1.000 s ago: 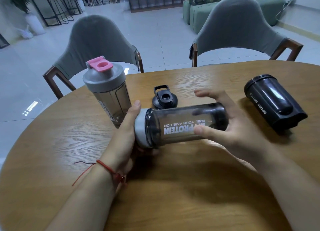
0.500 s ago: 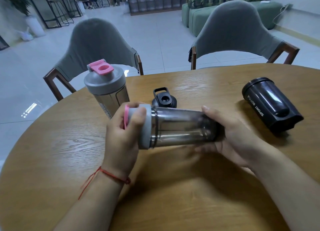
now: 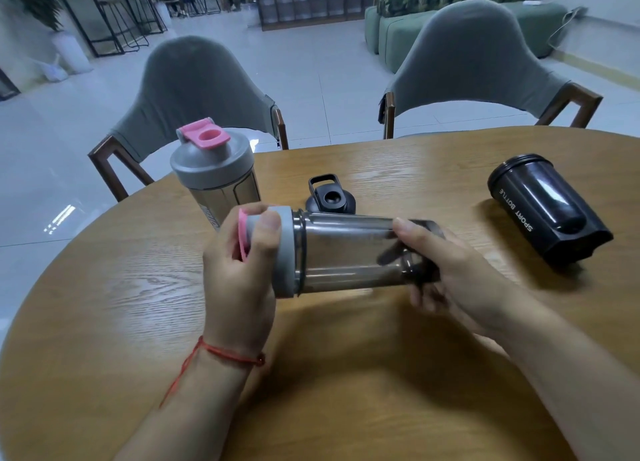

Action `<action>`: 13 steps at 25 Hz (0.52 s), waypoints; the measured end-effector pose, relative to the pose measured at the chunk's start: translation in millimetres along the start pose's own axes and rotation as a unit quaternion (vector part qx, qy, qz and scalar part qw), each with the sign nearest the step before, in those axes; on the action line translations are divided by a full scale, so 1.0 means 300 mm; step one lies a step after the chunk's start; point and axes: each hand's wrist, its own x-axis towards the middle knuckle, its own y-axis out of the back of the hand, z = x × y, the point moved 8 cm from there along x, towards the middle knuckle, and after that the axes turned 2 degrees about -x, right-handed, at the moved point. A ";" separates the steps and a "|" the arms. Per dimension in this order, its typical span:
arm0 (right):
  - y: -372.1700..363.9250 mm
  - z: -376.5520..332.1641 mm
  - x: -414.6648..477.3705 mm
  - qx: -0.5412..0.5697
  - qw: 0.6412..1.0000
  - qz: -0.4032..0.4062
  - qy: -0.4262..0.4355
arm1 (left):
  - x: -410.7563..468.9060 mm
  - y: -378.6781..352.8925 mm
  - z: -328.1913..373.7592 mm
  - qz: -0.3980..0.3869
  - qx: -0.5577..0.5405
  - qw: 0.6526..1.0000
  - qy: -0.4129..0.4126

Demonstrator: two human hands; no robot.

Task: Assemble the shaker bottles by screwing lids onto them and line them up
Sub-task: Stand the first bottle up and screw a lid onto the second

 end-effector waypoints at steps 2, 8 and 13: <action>0.002 0.032 0.000 0.006 0.997 -0.020 -0.069 | -0.022 -0.001 0.049 -0.004 0.037 0.997 -0.065; -0.001 0.071 -0.003 0.028 0.991 -0.040 -0.124 | -0.033 -0.020 0.090 -0.047 0.079 0.984 -0.153; 0.023 0.056 0.020 0.087 0.993 0.020 -0.079 | 0.029 -0.045 -0.061 -0.037 -0.028 0.995 0.090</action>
